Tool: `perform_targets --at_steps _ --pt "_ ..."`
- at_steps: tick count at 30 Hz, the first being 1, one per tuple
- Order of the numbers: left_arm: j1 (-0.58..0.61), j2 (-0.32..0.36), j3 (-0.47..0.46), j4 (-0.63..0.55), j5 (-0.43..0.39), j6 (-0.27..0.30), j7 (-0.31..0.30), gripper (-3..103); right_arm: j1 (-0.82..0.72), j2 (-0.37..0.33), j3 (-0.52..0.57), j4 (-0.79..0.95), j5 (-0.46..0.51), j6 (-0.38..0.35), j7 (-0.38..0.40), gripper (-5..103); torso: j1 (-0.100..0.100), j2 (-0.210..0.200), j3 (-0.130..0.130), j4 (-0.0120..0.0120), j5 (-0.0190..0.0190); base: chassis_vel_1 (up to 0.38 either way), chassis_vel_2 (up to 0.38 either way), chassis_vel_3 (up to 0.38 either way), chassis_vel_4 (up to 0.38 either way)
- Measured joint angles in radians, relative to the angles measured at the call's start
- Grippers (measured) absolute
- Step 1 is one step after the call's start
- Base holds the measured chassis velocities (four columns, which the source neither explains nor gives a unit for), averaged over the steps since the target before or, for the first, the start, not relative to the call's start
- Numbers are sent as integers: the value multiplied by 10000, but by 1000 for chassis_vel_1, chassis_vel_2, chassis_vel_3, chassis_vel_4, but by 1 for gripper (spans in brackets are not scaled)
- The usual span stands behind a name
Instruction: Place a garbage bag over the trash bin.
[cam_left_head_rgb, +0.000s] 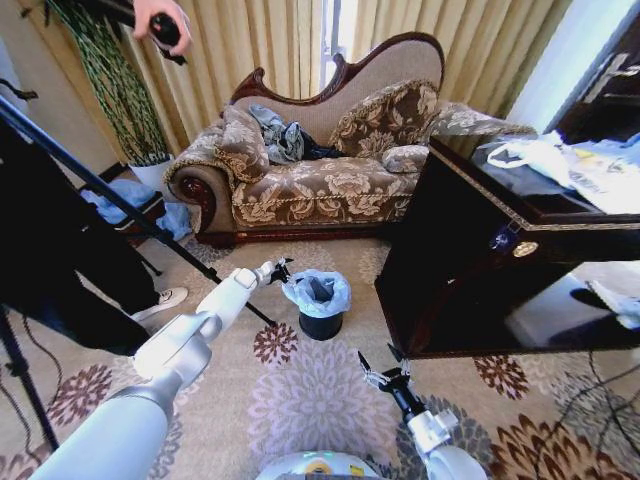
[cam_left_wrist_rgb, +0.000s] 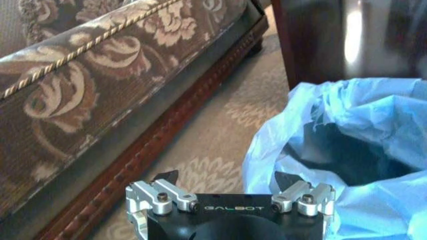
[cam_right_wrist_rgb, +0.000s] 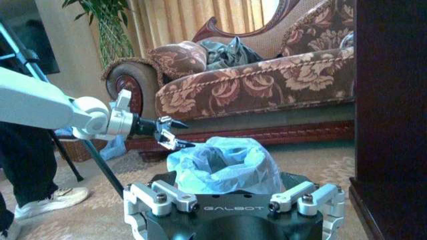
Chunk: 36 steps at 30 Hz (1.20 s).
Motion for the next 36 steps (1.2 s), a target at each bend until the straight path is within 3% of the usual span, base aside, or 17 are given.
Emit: perform_targets --at_steps 8,10,11,14,15,18,19,21,23,24,26,30,33,36 --pt "200 -90 -5 175 162 213 -569 98 -99 18 94 61 6 46 -1 100 0 0 0 1 -3 0 0 0 0" --pt "269 -163 -19 213 222 474 -1283 97 -194 47 119 62 16 111 0 100 0 0 0 0 0 0 0 0 0" --pt "269 -163 -19 213 222 474 -1283 97 -194 47 119 62 16 111 0 100 0 0 0 0 0 0 0 0 0" --pt "329 -311 -246 300 200 949 -2870 97 -376 42 133 61 54 245 -5 100 0 0 0 0 -1 0 0 0 0" --pt "329 -311 -246 300 200 949 -2870 97 -376 42 133 61 54 245 -5 100 0 0 0 0 -1 0 0 0 0" --pt "365 -474 -675 496 -183 1286 -3935 97 -478 22 120 35 72 336 -23 100 0 0 0 0 0 0 0 0 0" --pt "365 -474 -675 496 -183 1286 -3935 97 -478 22 120 35 72 336 -23 100 0 0 0 0 0 0 0 0 0" --pt "517 -522 -856 457 -1280 1524 -4084 97 -499 53 29 28 46 370 -31 100 0 0 0 0 0 0 0 0 0" --pt "578 -522 -856 395 -1724 1583 -4066 97 -511 59 -8 27 29 379 -33 100 0 0 0 1 -1 0 0 0 0" --pt "692 -530 -875 268 -2686 1641 -3982 98 -535 67 -58 21 -5 401 -41 100 0 0 0 2 -2 0 0 0 0" --pt "768 -571 -926 158 -3722 1668 -3936 100 -577 84 -92 -4 -49 445 -59 100 0 0 0 1 -2 0 0 0 0" --pt "844 -670 -1203 -9 -4695 1841 -4206 100 -636 115 -97 1 -68 508 -70 100 0 0 0 0 1 0 0 0 0" --pt "951 -916 -1716 -74 -5587 1916 -4987 101 -593 108 -118 66 -22 546 -68 100 0 0 0 0 0 0 0 0 0" --pt "1082 -948 -1975 -174 -6383 1941 -5152 99 -500 72 -129 109 -24 545 -57 100 0 0 0 -1 -1 0 0 0 0"
